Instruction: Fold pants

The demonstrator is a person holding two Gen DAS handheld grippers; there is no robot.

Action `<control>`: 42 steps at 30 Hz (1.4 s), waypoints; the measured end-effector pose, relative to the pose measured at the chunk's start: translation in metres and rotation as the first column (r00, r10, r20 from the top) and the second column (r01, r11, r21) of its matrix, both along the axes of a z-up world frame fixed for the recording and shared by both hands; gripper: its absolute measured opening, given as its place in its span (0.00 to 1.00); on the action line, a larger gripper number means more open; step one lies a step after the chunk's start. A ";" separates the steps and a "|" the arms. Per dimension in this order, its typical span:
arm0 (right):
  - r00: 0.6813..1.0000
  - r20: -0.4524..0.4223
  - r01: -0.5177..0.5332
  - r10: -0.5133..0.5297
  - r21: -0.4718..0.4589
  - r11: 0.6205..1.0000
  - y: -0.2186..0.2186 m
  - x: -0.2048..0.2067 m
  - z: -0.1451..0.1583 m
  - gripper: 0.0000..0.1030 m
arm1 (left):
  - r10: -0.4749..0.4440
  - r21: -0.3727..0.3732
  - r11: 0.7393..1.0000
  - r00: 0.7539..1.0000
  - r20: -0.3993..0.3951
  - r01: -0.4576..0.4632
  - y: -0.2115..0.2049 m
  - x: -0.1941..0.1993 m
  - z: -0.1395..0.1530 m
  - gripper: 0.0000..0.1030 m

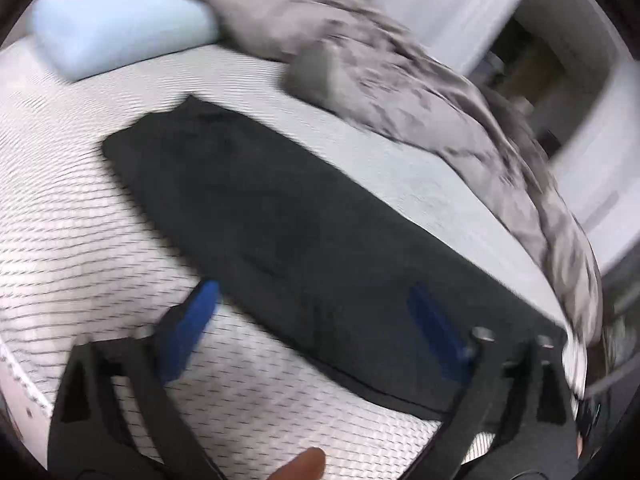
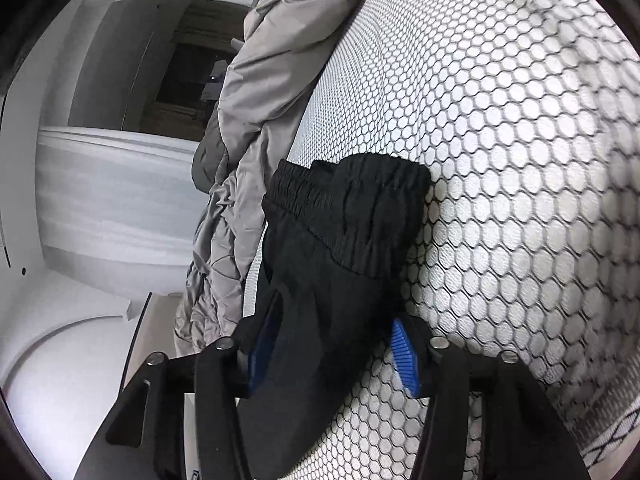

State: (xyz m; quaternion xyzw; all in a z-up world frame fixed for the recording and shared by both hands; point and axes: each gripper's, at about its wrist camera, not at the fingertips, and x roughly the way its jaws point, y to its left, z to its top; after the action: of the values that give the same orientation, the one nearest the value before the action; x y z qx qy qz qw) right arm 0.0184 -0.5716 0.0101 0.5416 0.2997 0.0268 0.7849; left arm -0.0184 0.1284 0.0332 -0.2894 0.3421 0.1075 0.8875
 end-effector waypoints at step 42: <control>0.562 -0.107 -0.679 0.820 -0.625 0.384 0.352 0.053 0.079 0.79 | -0.369 0.014 0.929 0.928 -0.049 0.370 -0.116 0.055 -0.016 0.99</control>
State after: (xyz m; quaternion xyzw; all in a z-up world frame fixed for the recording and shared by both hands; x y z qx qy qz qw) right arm 0.0717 -0.2193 0.0886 0.0573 0.4152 0.3435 0.8404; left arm 0.0364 0.0119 0.0175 -0.2073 0.4092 -0.0508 0.8871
